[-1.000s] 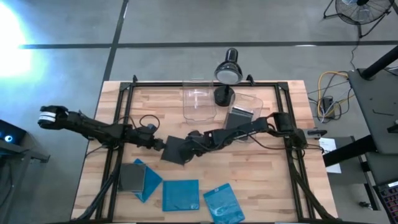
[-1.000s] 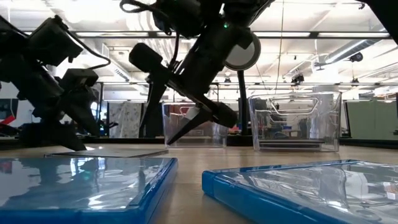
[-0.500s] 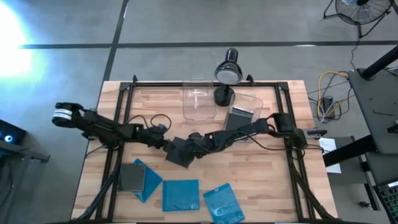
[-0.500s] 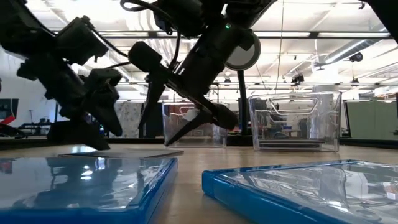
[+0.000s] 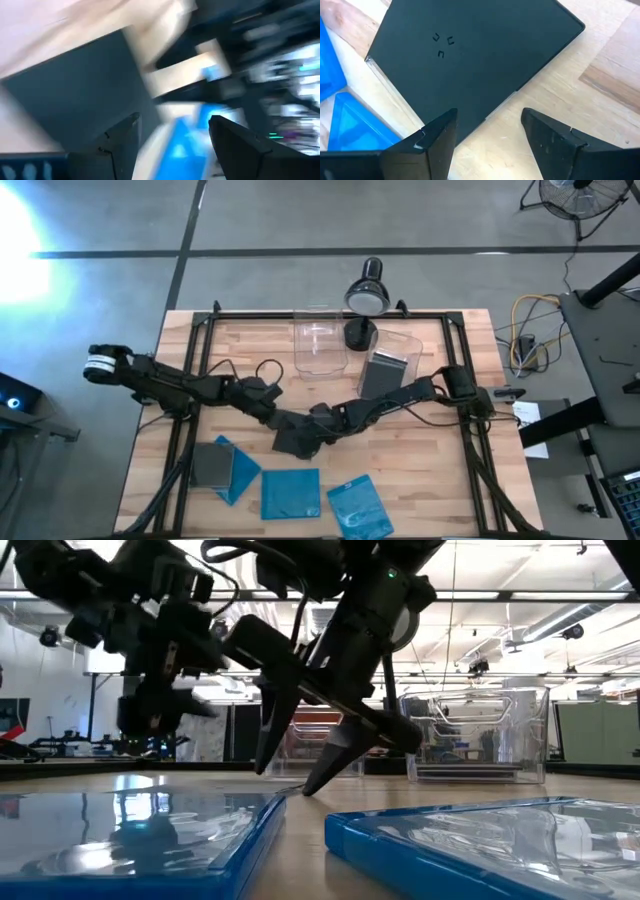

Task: Pick & place jewel cases by type
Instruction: Put the black CD case into the right transparent bin

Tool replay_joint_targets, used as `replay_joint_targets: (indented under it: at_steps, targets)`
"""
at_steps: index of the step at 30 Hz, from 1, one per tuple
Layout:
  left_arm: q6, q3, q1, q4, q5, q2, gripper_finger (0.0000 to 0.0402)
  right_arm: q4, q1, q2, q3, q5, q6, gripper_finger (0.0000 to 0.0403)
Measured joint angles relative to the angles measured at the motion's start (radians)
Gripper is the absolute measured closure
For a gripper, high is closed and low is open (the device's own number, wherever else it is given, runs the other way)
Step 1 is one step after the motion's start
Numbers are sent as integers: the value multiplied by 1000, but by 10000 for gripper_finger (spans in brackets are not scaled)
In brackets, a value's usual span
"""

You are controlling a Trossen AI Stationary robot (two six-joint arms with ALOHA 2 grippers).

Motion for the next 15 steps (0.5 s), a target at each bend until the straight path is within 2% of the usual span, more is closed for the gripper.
replay_joint_targets:
  at_steps: [3,6,15]
  targets:
    - [50,22,-18,-208,-49,2,188,1,8,0,-2,3,4,179]
    - [43,30,-44,-330,-124,-7,188,2,16,0,-2,2,5,179]
    - [-69,-17,-105,-309,-186,39,188,47,19,1,-5,-13,1,179]
